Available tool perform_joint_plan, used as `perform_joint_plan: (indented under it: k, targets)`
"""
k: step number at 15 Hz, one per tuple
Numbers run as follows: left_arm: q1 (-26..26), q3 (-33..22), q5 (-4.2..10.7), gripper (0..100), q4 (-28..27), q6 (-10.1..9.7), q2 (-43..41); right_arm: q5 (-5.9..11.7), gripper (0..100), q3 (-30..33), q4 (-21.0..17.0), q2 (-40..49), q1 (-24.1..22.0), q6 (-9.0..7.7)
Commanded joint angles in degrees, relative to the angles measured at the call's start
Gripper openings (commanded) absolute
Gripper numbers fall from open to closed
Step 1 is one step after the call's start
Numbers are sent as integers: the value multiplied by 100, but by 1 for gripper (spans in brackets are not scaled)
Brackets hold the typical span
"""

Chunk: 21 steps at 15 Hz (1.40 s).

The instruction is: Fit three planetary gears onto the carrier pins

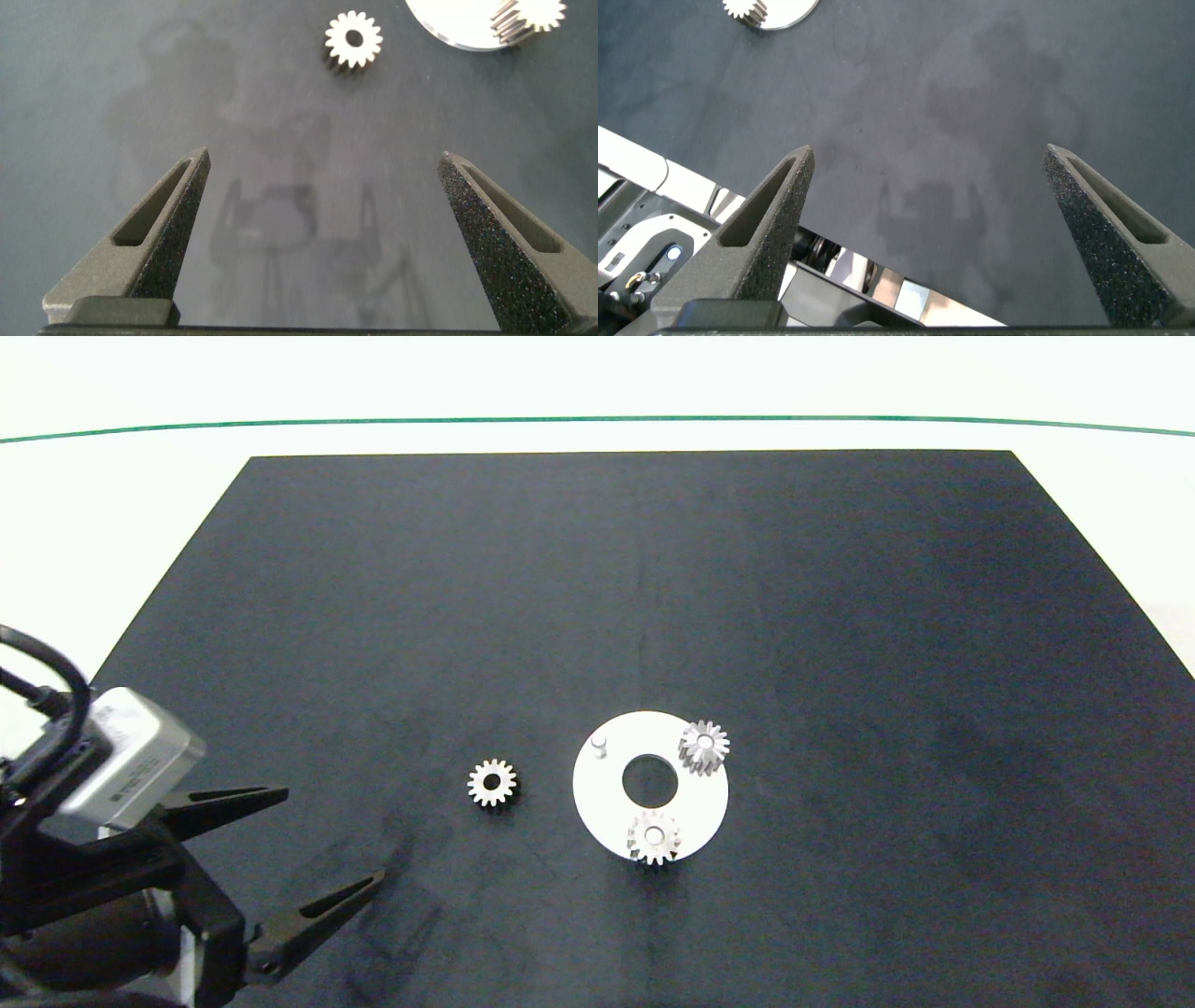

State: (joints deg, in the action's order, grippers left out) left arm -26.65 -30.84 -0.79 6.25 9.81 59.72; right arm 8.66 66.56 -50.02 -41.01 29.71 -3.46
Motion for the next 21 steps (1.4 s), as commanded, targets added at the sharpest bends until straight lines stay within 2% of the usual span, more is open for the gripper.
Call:
perform_joint_plan:
  k: [1, 2, 5, 15, 16, 21]
  targets:
    - [-148, 34, 378, 100, 816, 109, 1244, 5, 100, -3, -26, 128, -27, -14]
    - [-288, 26, 536, 100, 957, 223, 1349, 5, 100, -3, -26, 128, -27, -14]
    - [-420, -273, 651, 100, 965, 267, 1630, 13, 100, 6, -26, 163, -27, -41]
    - [-438, -598, 677, 100, 1009, 249, 2333, 13, 100, 15, 18, 119, -27, -49]
    - [-438, -677, 747, 100, 1036, 240, 2500, 5, 100, 6, 18, 111, -27, -49]
    - [-499, -792, 747, 100, 1150, 223, 2747, 5, 100, -12, 36, 14, -27, -49]
